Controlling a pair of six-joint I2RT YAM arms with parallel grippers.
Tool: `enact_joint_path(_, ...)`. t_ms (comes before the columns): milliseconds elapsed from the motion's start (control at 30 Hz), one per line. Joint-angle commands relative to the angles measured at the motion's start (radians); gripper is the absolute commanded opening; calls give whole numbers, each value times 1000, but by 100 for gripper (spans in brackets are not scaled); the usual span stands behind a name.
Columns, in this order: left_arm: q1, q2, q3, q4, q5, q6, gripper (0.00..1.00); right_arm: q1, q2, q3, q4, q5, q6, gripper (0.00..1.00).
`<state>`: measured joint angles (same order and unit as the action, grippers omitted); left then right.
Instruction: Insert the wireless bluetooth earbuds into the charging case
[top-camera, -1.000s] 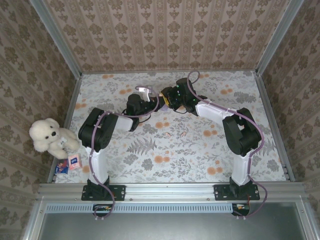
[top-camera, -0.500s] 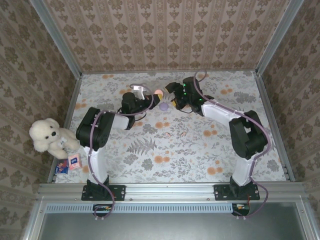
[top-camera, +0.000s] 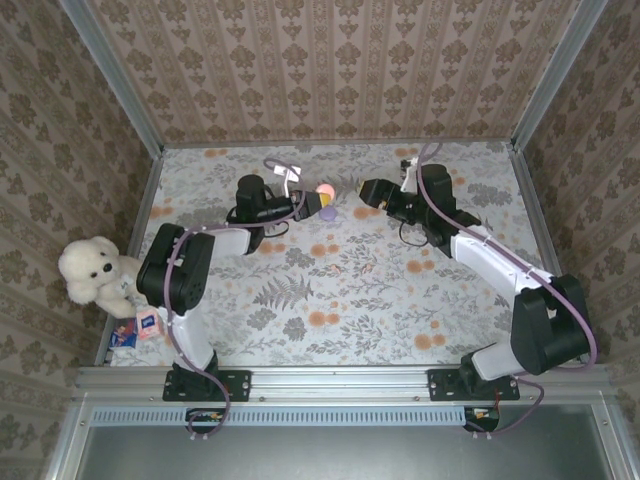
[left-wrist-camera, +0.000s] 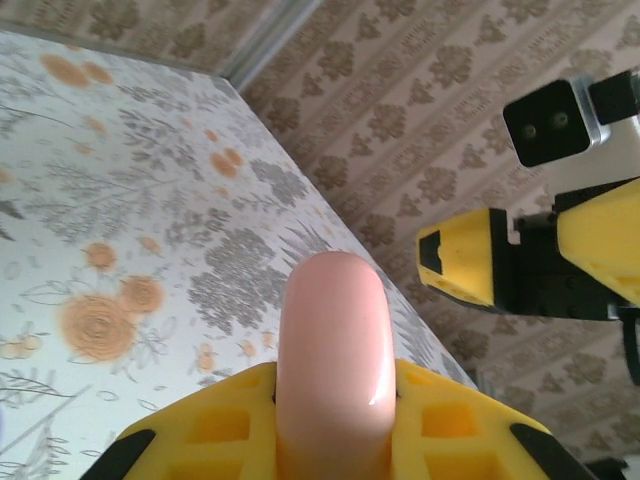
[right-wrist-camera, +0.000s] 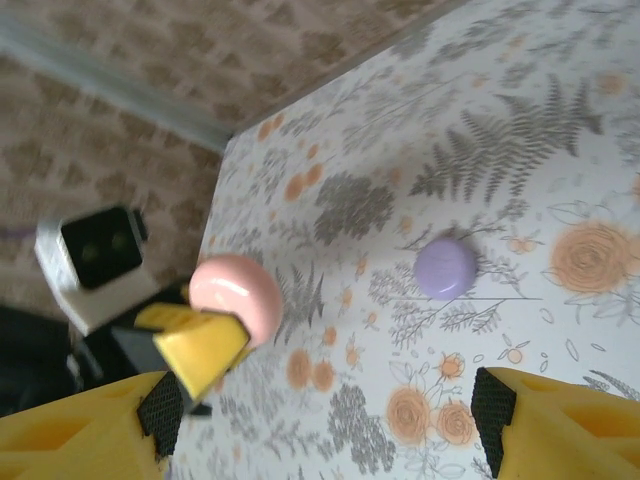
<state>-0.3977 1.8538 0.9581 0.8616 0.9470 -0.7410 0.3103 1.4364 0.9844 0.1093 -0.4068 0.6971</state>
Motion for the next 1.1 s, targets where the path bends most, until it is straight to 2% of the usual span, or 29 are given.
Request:
enact_joint_path(0,-2,-45,33,-46,129,23,7,1,-30,-9,29,-167,-195,79)
enact_joint_path(133,-14,-75,46,-124,161,63,7,3,-12,5,54,-263,-208,79)
enact_joint_path(267,-34,-102,77,-239,175,133,8,16,23,28,44,-283,-220,78)
enact_joint_path(467,-52,-129,114,-374,171,224,8,27,72,45,62,-286,-213,77)
enact_joint_path(767,-52,-139,137,-431,191,257,8,29,127,69,63,-242,-208,73)
enact_joint_path(833,-84,-145,143,-459,196,276,7,26,136,71,66,-226,-202,73)
enact_joint_path(1067,-90,-176,142,-493,206,304,8,2,180,72,70,-183,-176,69)
